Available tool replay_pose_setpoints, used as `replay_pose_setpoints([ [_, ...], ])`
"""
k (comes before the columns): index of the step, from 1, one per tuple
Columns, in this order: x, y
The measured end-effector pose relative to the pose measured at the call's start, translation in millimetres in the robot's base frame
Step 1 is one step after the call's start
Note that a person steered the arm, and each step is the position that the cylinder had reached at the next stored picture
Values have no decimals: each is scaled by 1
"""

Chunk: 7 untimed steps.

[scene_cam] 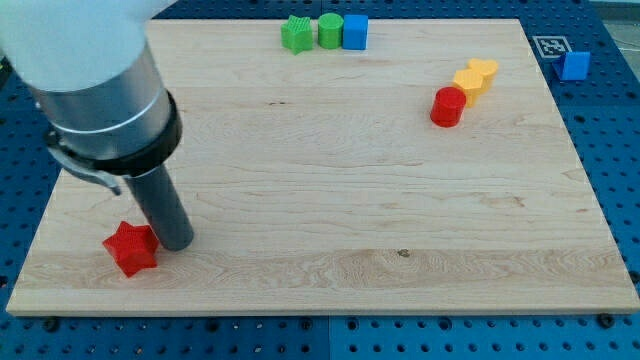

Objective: Move red star towards left bottom corner of the board

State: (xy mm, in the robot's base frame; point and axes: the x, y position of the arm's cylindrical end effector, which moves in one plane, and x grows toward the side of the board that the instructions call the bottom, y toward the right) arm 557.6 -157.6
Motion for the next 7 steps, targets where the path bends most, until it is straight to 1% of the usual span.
replay_pose_setpoints([
  [3, 14, -34],
  [5, 14, -34],
  [7, -2, -6],
])
